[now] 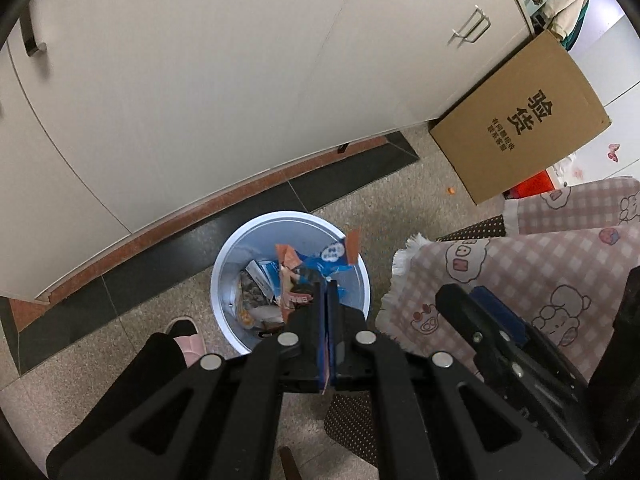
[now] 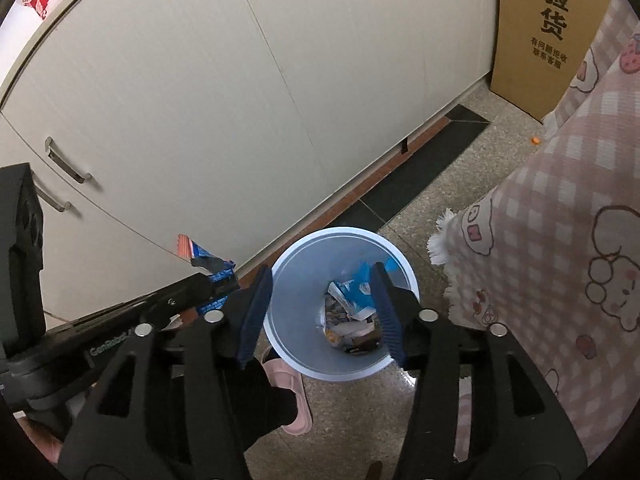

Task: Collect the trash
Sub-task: 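Carry the blue wrappers over the wastebasket with both tools, then open both tools to drop the wrappers into the wastebasket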

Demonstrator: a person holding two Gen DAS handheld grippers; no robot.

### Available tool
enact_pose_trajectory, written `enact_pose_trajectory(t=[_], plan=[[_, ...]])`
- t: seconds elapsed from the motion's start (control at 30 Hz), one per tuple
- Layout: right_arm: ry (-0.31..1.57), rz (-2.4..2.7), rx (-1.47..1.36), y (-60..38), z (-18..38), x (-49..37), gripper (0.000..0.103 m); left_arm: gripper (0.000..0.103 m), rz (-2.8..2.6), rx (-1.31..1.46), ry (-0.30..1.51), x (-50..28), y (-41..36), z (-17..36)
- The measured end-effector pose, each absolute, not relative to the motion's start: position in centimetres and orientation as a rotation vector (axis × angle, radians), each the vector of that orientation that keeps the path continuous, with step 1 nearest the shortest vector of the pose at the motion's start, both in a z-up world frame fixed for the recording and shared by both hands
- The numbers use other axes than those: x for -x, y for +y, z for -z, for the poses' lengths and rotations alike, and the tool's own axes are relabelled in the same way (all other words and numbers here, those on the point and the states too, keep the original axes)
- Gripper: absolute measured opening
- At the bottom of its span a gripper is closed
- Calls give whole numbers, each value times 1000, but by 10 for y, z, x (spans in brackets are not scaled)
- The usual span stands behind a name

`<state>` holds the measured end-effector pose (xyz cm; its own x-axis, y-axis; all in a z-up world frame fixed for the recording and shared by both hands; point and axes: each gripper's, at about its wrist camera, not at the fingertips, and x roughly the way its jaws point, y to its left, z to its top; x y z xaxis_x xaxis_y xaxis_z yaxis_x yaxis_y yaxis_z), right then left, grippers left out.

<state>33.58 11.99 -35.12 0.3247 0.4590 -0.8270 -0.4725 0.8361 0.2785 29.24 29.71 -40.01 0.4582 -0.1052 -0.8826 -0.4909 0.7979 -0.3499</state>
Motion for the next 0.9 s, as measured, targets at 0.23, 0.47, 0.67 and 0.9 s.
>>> enact_pose_trajectory(t=[0.23,0.47,0.67,0.9], plan=[[1056,-592,-5,107,340,-332,54,2,-243,606,1108,-302,288,400],[1026,-580,-31,94,329,-335,56,3,-226,590,1102,-308,281,390],[1019,-563,-86,81,324,-338,57,59,-245,585,1118,-311,281,387],[1012,-567,-110,72,314,-333,57,61,-274,575,1108,-302,279,371]])
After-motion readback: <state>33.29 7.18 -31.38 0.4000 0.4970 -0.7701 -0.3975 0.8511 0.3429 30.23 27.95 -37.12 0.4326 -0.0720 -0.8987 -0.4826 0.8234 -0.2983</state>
